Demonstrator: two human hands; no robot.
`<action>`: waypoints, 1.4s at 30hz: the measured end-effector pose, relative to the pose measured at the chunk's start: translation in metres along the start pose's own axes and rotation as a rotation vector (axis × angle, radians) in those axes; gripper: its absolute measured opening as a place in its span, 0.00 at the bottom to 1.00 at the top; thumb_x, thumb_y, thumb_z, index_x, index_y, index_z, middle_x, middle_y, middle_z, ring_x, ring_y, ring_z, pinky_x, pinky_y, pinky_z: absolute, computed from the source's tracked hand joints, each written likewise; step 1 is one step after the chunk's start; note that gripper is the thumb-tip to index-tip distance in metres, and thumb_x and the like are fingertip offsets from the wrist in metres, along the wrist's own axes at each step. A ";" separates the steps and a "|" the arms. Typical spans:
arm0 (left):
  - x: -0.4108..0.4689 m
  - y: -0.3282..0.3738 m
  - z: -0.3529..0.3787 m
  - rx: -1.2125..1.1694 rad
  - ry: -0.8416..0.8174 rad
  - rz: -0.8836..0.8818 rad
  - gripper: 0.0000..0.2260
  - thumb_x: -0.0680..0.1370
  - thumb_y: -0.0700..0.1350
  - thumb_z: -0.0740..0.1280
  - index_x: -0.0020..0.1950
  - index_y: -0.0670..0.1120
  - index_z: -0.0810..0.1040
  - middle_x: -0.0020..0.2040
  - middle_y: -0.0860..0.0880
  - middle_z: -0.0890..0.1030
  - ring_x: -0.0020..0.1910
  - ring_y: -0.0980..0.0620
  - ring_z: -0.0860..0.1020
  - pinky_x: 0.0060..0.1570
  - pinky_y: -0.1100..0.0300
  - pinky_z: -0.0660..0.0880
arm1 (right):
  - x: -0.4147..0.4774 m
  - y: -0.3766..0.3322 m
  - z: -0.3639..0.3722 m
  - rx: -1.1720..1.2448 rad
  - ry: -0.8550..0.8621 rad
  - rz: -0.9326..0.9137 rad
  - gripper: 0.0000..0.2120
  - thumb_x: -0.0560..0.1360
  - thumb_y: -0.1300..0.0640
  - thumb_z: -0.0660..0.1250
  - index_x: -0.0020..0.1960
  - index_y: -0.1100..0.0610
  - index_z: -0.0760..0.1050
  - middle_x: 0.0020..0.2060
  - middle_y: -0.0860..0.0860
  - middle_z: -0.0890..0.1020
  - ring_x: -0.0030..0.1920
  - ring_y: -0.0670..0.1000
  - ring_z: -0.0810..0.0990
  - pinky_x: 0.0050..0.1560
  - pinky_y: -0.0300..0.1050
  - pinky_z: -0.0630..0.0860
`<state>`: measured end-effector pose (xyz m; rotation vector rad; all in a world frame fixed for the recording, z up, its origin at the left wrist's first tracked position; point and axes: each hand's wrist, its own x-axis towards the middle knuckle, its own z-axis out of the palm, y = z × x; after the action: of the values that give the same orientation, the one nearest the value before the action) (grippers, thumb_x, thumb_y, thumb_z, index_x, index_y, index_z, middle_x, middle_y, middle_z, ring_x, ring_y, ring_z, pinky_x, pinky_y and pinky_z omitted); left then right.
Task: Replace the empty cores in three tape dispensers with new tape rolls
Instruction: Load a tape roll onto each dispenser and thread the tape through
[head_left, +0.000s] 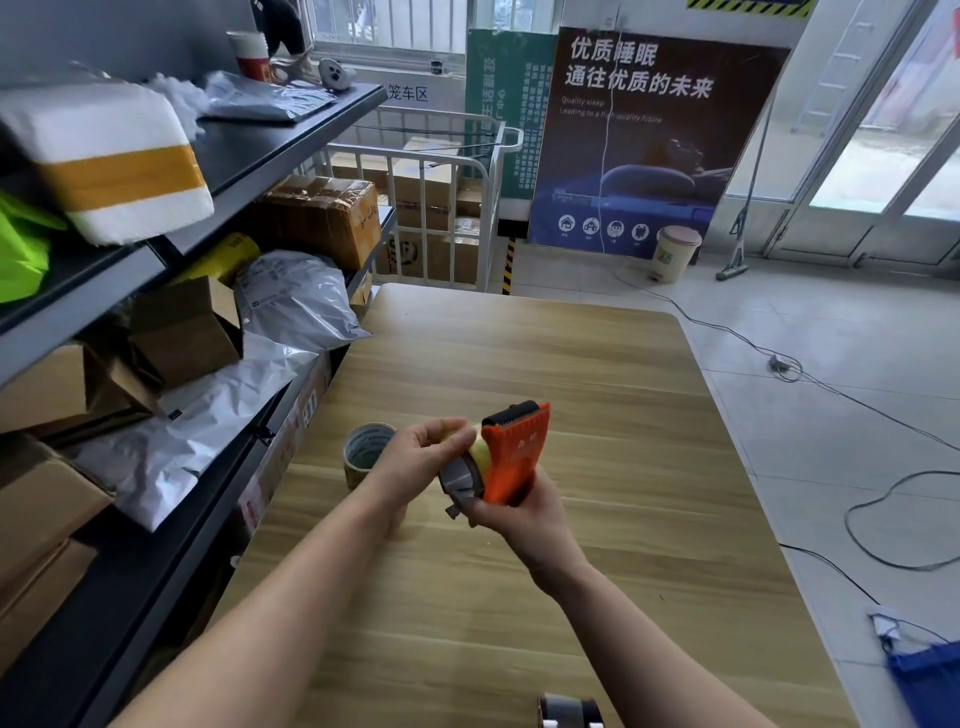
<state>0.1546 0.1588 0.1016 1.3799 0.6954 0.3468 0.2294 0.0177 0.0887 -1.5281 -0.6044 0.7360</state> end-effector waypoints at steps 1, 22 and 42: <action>-0.001 0.002 0.000 0.003 0.009 -0.059 0.26 0.68 0.61 0.73 0.56 0.43 0.79 0.48 0.44 0.83 0.48 0.44 0.81 0.49 0.50 0.77 | -0.001 -0.003 -0.001 0.025 -0.014 -0.001 0.13 0.66 0.71 0.74 0.46 0.59 0.76 0.35 0.54 0.85 0.36 0.53 0.84 0.40 0.52 0.79; -0.020 0.014 0.011 0.112 -0.072 -0.275 0.19 0.73 0.61 0.66 0.48 0.44 0.78 0.42 0.43 0.82 0.39 0.45 0.81 0.40 0.54 0.77 | -0.012 -0.007 -0.002 0.094 -0.014 -0.019 0.14 0.64 0.66 0.76 0.47 0.58 0.78 0.40 0.59 0.85 0.40 0.56 0.82 0.45 0.59 0.79; -0.023 0.003 0.004 0.119 -0.067 0.007 0.16 0.72 0.56 0.69 0.52 0.47 0.79 0.46 0.44 0.83 0.44 0.46 0.82 0.47 0.46 0.79 | -0.019 -0.014 0.004 0.212 -0.043 -0.043 0.20 0.67 0.76 0.71 0.39 0.50 0.83 0.35 0.53 0.85 0.38 0.51 0.82 0.38 0.46 0.78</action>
<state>0.1398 0.1422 0.1105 1.5008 0.6645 0.2667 0.2146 0.0069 0.1040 -1.3035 -0.5702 0.7762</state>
